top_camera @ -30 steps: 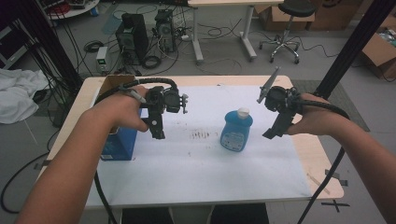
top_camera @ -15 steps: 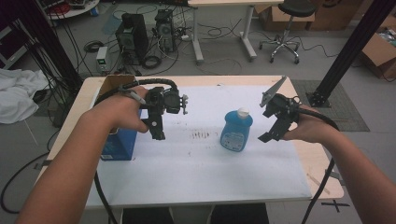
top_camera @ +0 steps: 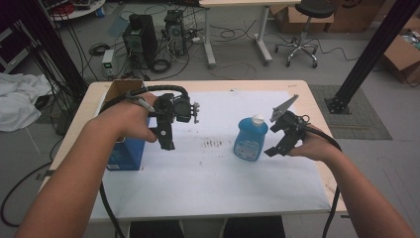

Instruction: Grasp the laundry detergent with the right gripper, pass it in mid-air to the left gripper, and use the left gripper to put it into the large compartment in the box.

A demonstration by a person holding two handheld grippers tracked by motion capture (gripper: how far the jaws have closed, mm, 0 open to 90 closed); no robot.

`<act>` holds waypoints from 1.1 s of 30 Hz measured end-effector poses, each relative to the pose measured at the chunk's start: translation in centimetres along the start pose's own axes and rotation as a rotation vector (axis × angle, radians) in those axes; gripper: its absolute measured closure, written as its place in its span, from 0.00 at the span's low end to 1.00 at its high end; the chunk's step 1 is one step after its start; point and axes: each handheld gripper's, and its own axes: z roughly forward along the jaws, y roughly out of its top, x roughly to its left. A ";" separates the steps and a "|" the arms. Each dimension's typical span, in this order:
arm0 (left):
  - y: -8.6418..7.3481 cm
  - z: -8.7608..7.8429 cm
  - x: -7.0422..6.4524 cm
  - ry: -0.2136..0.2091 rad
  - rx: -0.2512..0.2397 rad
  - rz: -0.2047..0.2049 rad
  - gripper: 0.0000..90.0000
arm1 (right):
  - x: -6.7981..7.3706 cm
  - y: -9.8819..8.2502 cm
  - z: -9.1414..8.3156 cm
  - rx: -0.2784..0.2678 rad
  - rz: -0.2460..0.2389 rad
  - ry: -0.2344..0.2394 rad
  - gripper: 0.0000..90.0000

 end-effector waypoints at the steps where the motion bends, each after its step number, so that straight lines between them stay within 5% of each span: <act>1: 0.0 0.0 0.0 -0.001 0.003 0.001 0.00 | -0.1 -0.1 0.4 -0.009 0.007 0.006 0.00; 33: -0.9 -0.9 -1.0 0.024 -0.013 0.001 0.00 | -0.2 -1.8 4.4 -0.312 0.016 0.025 0.00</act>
